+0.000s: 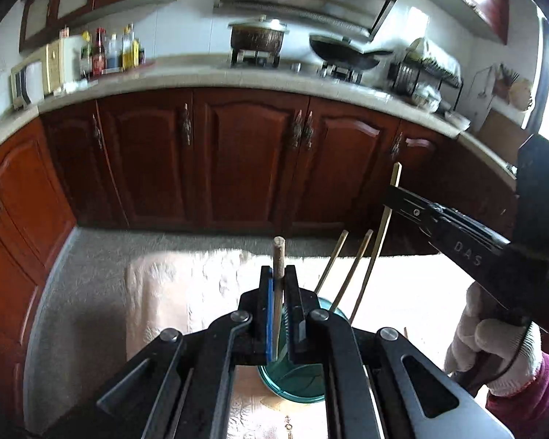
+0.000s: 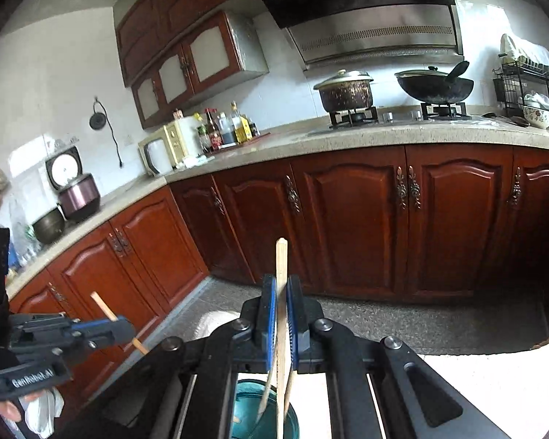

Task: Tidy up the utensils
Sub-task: 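Drop the chopsticks into the cup and open both grippers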

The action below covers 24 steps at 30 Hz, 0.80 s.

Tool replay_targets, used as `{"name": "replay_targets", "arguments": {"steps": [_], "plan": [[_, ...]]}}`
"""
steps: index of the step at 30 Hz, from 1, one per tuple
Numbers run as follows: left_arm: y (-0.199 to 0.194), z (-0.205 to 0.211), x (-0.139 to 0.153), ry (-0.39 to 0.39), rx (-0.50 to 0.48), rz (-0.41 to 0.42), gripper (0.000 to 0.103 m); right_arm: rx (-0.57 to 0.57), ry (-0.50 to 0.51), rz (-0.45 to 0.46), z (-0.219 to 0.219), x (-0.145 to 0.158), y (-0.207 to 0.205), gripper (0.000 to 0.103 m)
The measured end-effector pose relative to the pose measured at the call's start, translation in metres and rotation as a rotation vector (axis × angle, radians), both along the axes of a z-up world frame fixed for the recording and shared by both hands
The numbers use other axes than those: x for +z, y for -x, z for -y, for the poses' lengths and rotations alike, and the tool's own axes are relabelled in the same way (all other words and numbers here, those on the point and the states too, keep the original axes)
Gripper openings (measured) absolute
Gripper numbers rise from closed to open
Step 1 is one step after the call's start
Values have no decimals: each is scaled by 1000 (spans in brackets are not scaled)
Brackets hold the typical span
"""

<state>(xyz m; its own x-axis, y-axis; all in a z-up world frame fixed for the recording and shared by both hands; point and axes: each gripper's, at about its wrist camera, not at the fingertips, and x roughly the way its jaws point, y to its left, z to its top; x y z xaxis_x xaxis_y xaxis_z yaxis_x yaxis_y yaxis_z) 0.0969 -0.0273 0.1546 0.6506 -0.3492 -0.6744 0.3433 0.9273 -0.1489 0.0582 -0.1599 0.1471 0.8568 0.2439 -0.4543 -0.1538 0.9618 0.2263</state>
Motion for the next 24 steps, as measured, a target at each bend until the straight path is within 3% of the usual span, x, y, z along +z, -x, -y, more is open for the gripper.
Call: {"name": "replay_targets", "arguments": {"steps": [6, 14, 16, 18, 20, 24], "plan": [[-7, 9, -38, -27, 13, -44, 5, 38, -5, -104, 1, -40, -8, 7], [-12, 12, -44, -4, 30, -40, 7, 53, -70, -185, 14, -70, -12, 12], [-12, 12, -45, 3, 35, -48, 16, 54, -79, -187, 17, -72, -11, 16], [-10, 9, -46, 18, 43, -54, 40, 54, -83, -190, 20, -73, -8, 20], [-7, 7, -45, 34, 51, -53, 52, 50, -90, -196, 23, -74, -5, 24], [-1, 9, -44, 36, 58, -51, 55, 41, -97, -205, 27, -74, 3, 28]]}}
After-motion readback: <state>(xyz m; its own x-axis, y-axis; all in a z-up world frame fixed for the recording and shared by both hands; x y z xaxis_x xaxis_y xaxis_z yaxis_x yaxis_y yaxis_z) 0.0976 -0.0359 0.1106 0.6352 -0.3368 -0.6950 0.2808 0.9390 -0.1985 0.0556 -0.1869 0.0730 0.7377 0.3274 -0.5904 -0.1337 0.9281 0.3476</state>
